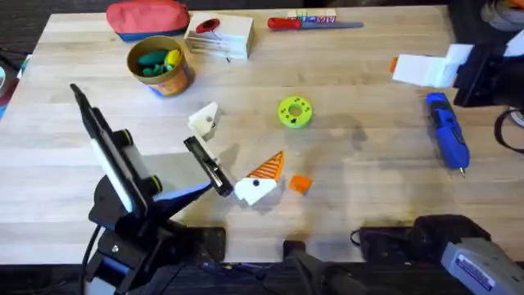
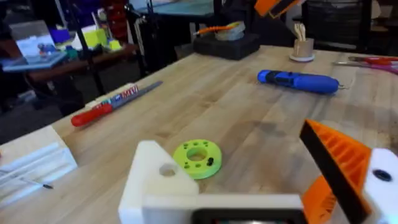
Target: Pick up the gripper from the table and insert it into the empty holder that is missing its gripper. Then pick up a screw, insert it into the mounting hole, and use the screwdriver to tighten it. Finally, clean up the table by picking up the vegetable and placing it into the bucket.
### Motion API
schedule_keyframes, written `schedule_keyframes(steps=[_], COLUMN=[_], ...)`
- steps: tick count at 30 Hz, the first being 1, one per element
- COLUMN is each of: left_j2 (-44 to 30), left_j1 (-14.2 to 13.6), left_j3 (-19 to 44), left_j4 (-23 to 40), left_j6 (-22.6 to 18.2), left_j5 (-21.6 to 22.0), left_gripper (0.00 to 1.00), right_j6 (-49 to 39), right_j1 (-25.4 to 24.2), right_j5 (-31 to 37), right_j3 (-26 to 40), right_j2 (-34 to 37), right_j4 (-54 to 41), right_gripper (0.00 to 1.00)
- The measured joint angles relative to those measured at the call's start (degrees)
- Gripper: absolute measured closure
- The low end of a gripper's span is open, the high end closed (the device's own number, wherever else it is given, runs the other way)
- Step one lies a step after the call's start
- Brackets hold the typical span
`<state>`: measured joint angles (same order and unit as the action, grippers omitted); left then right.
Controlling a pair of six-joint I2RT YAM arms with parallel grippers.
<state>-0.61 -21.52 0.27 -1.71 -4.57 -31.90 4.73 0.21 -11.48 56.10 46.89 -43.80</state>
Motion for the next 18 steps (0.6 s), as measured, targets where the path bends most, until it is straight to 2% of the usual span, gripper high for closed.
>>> schedule_keyframes(steps=[2,6,18], left_j2=[-0.01,-0.03,-0.02], left_j1=[0.00,0.00,0.00], left_j3=[0.02,0.02,0.06], left_j4=[0.28,4.68,4.68], left_j6=[1.26,2.55,3.36], left_j5=[0.22,0.07,0.03], left_gripper=[0.014,0.014,0.014], right_j6=[-0.01,-0.02,0.00], right_j1=[0.00,0.00,0.00], right_j5=[0.02,0.00,0.02], right_j3=[0.00,0.00,0.00], right_j2=[0.00,0.00,0.00], right_j4=[0.01,-0.02,-0.02], right_gripper=[0.010,0.010,0.010])
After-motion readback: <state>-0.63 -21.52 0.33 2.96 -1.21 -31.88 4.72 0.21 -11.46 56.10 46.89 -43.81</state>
